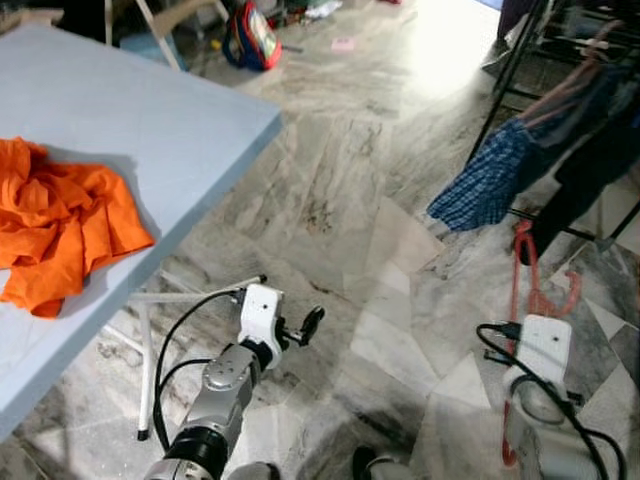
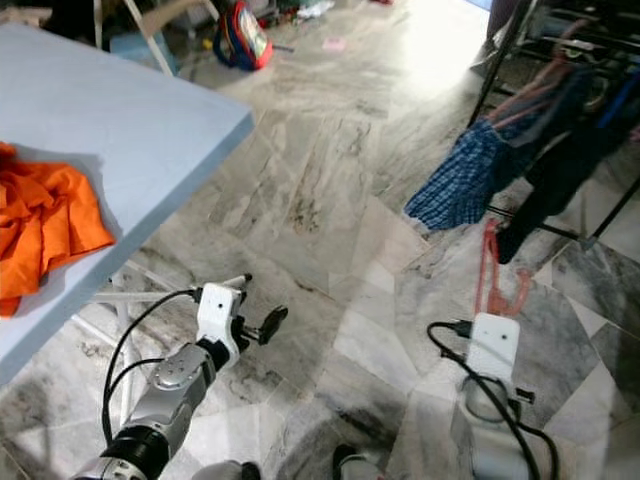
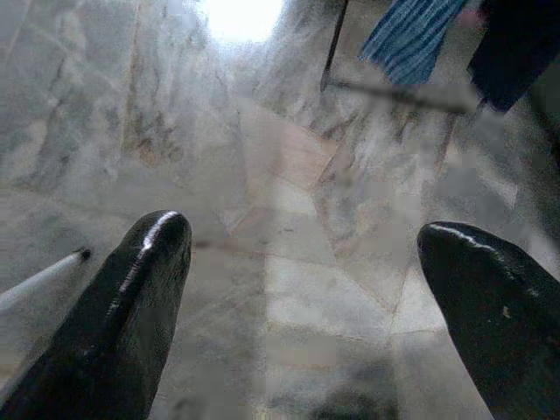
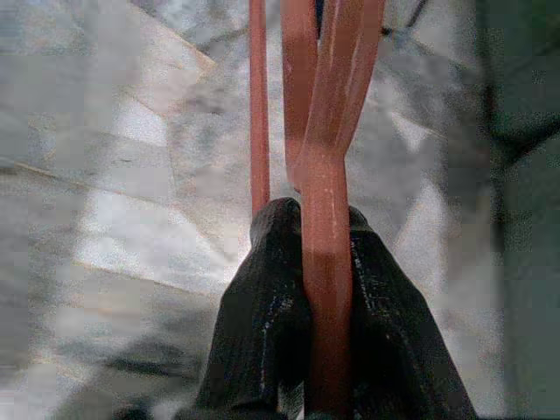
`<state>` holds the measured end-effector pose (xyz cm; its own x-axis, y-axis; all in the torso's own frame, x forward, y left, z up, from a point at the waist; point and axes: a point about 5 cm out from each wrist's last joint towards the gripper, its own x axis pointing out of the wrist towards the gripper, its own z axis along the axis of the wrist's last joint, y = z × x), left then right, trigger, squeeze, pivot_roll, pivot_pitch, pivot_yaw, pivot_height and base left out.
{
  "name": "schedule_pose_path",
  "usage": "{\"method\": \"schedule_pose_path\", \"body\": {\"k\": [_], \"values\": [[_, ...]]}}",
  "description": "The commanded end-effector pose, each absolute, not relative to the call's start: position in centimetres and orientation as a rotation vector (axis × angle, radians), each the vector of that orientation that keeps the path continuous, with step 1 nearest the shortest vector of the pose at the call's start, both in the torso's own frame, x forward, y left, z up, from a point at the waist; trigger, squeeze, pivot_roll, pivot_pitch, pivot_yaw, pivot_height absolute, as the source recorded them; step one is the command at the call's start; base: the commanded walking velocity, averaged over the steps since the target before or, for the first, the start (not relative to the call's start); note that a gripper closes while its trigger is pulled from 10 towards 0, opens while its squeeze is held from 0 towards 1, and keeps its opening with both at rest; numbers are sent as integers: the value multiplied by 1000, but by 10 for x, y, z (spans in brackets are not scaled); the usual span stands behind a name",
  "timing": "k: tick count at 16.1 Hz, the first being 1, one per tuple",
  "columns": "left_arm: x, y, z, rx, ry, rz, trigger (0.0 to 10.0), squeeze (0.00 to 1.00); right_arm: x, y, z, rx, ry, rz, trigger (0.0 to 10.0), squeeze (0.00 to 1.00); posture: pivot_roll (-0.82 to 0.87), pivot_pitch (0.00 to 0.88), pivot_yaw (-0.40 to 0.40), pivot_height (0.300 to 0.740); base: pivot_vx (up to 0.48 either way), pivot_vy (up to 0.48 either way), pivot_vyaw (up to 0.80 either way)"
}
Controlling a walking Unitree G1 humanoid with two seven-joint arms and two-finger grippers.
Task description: Hang hanger
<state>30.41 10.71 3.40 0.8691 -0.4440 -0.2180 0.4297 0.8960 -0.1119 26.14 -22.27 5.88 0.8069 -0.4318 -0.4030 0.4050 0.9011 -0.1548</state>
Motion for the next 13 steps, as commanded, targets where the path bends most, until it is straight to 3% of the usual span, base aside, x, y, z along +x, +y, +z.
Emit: {"method": "schedule_pose_path", "body": {"k": [1, 4, 7, 11, 13], "values": [[306, 100, 35, -65, 247, -476, 10000, 0, 255, -232, 59, -71, 452, -482, 10000, 0, -114, 266, 33, 740, 307, 0, -788], [306, 95, 34, -67, 264, -477, 10000, 0, 258, -234, 61, -76, 443, -477, 10000, 0, -123, 254, 31, 740, 296, 0, -785], [304, 95, 31, -66, 275, -483, 10000, 0, 259, -231, 62, -75, 440, -471, 10000, 0, -125, 249, 32, 740, 0, 0, -529], [303, 91, 30, -74, 274, -502, 10000, 0, 257, -229, 58, -70, 457, -466, 10000, 0, -121, 244, 30, 740, 130, -329, -545], [303, 92, 31, -80, 276, -491, 10000, 0, 258, -227, 60, -71, 451, -456, 10000, 0, -120, 245, 31, 740, 321, 0, -788]]}}
